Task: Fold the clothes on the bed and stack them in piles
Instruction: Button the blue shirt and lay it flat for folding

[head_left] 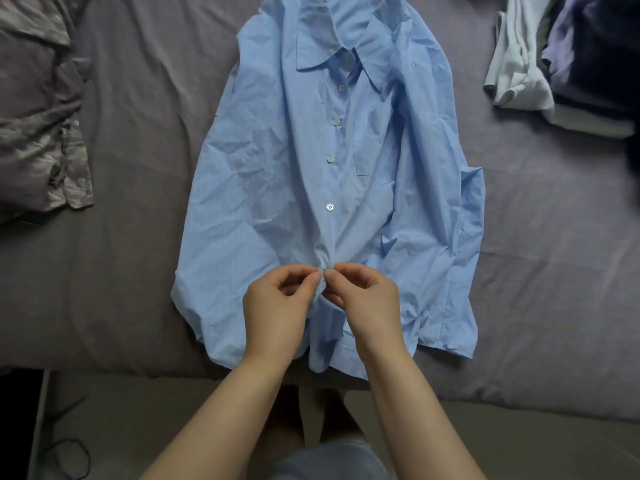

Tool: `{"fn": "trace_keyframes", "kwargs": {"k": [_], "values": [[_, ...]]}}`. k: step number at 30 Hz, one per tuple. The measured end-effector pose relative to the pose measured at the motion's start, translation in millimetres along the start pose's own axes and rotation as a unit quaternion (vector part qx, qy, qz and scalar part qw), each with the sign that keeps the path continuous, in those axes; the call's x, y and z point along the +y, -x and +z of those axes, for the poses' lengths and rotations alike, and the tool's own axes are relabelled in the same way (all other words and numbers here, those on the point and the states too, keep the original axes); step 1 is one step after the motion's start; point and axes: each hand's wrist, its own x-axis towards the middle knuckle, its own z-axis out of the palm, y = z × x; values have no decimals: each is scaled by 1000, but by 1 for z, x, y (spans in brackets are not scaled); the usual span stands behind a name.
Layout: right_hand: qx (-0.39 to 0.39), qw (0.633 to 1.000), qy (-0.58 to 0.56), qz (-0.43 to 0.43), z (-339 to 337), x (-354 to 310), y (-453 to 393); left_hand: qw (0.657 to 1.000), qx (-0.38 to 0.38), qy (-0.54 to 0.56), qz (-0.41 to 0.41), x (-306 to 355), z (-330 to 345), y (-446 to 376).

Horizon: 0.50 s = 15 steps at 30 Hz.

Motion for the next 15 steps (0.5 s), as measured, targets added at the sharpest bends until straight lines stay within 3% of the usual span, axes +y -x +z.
{"fn": "trace_keyframes", "kwargs": {"k": [4,9,15], "values": [[43,998,44,-23,4,8,0,990,-6,-127,65,2,3,1],[72,994,56,-52,7,7,1,980,-11,-180,83,7,6,-4],[-8,985,123,-117,-2,3,-5,977,-37,-202,62,9,-4,-17]]}}
